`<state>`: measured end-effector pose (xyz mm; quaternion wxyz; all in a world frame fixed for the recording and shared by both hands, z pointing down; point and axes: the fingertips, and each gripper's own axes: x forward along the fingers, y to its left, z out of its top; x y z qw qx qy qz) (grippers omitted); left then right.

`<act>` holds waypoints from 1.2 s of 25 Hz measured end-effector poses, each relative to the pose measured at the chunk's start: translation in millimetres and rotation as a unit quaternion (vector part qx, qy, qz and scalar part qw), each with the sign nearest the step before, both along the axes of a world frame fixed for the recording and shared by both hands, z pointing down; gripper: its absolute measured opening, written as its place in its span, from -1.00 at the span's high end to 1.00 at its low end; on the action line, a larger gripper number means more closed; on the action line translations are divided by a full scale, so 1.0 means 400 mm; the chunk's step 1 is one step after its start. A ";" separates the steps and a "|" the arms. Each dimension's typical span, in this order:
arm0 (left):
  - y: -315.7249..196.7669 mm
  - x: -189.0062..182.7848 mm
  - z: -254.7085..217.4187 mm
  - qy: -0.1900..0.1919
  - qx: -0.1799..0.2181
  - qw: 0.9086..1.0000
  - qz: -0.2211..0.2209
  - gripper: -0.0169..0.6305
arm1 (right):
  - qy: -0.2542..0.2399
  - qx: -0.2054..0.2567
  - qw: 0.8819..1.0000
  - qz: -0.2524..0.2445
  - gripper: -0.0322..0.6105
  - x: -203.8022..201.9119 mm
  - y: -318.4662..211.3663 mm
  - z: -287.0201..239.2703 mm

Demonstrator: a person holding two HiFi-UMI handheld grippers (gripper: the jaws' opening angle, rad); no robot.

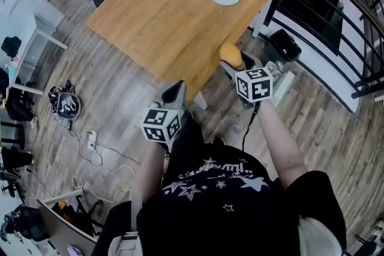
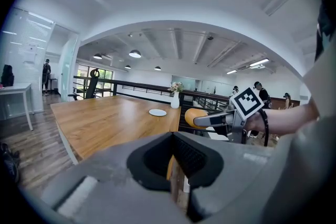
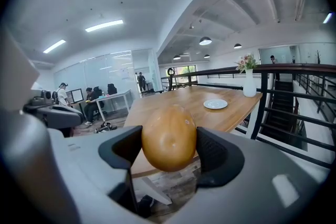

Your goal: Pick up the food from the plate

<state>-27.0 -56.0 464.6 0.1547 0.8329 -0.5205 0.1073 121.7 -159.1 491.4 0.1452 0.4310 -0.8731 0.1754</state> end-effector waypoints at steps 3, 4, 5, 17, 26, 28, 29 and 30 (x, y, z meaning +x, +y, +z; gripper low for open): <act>0.023 -0.012 0.002 -0.003 -0.004 1.000 -0.007 0.94 | -0.006 -0.006 1.000 -0.008 -0.11 -0.018 0.018 0.009; 0.031 -0.019 0.004 -0.005 -0.005 1.000 -0.009 0.94 | -0.010 -0.007 1.000 -0.011 -0.11 -0.026 0.024 0.013; 0.037 -0.027 0.007 -0.005 -0.007 1.000 -0.012 0.94 | -0.013 -0.007 1.000 -0.015 -0.11 -0.035 0.032 0.014; 0.134 -0.070 -0.004 0.009 -0.003 1.000 -0.012 0.94 | -0.009 -0.011 1.000 -0.023 -0.11 -0.079 0.155 0.018; 0.287 -0.158 0.010 0.023 -0.009 0.999 -0.042 0.94 | -0.008 -0.013 1.000 -0.016 -0.11 -0.094 0.307 0.001; 0.322 -0.157 0.004 0.025 -0.006 0.999 -0.041 0.94 | -0.009 -0.012 1.000 -0.017 -0.11 -0.094 0.343 -0.006; 0.339 -0.154 0.000 0.026 -0.003 0.999 -0.040 0.94 | -0.010 -0.011 1.000 -0.017 -0.11 -0.091 0.360 -0.010; 0.356 -0.149 -0.004 0.027 -0.001 0.999 -0.039 0.94 | -0.012 -0.010 1.000 -0.015 -0.11 -0.087 0.376 -0.013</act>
